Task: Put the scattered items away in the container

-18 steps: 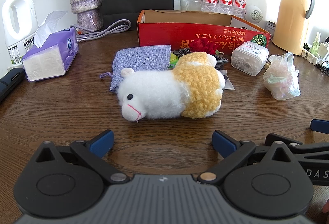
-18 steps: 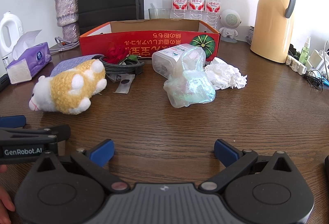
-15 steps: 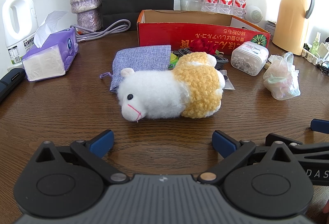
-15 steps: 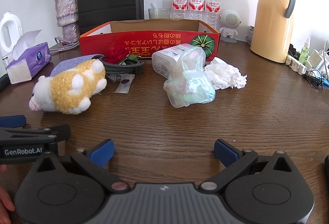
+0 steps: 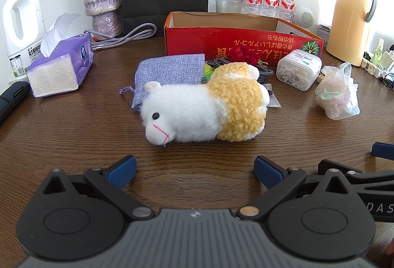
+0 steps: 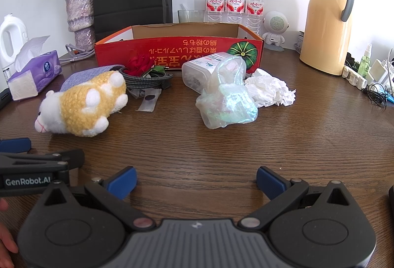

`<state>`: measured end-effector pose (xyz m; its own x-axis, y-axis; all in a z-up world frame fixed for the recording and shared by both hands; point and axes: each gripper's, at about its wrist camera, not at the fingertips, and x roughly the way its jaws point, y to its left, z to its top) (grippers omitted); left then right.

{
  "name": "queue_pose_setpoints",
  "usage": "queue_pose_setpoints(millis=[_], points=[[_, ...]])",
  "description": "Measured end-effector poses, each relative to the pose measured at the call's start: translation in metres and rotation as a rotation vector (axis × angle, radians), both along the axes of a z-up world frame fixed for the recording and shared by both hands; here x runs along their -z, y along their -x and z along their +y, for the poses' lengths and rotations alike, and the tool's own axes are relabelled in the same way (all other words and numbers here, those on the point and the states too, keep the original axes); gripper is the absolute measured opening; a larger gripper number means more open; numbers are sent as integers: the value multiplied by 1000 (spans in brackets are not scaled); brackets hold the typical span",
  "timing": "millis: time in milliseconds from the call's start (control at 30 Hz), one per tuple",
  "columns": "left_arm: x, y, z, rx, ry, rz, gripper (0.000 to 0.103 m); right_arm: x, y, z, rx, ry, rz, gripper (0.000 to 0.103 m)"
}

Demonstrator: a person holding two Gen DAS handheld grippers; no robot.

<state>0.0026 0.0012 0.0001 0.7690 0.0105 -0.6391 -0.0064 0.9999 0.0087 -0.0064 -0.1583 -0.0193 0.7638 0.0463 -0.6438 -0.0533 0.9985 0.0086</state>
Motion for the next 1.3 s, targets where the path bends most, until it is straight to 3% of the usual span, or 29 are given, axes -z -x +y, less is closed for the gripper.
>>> queue_pose_setpoints(millis=[400, 533, 633, 700, 767, 800, 867, 967, 1000, 1133, 1200, 1267, 1300], points=[[0, 0, 1, -2, 1, 0, 103, 0, 0, 1, 0, 2, 1, 103], [-15, -2, 7, 45, 15, 18, 103, 0, -1, 0, -8, 1, 3, 103], [-48, 0, 30, 190, 64, -99, 103, -8, -8, -1, -49, 32, 48, 103], [-70, -9, 42, 312, 17, -166, 103, -19, -8, -4, -95, 50, 26, 102], [-75, -29, 44, 524, -70, -203, 103, -29, -14, -9, -140, 56, -13, 101], [-72, -37, 43, 594, -101, -196, 103, -32, -20, -11, -151, 62, -22, 99], [-61, -54, 36, 688, -157, -131, 103, -35, -36, -15, -141, 75, -30, 87], [-49, -60, 29, 747, -95, 13, 97, -37, -56, -23, -119, 45, -32, 85], [-48, -56, 26, 749, -63, 57, 96, -37, -60, -24, -111, 35, -33, 85], [-51, -24, 12, 764, 33, 96, 96, -37, -61, -28, -134, 23, -38, 78], [-53, -18, 7, 750, 19, 89, 99, -38, -55, -31, -156, 1, -55, 78], [-47, -26, 2, 656, -38, 85, 99, -38, -55, -33, -164, -14, -51, 78], [-41, -34, -1, 610, -49, 115, 94, -38, -58, -33, -162, -16, -45, 78]])
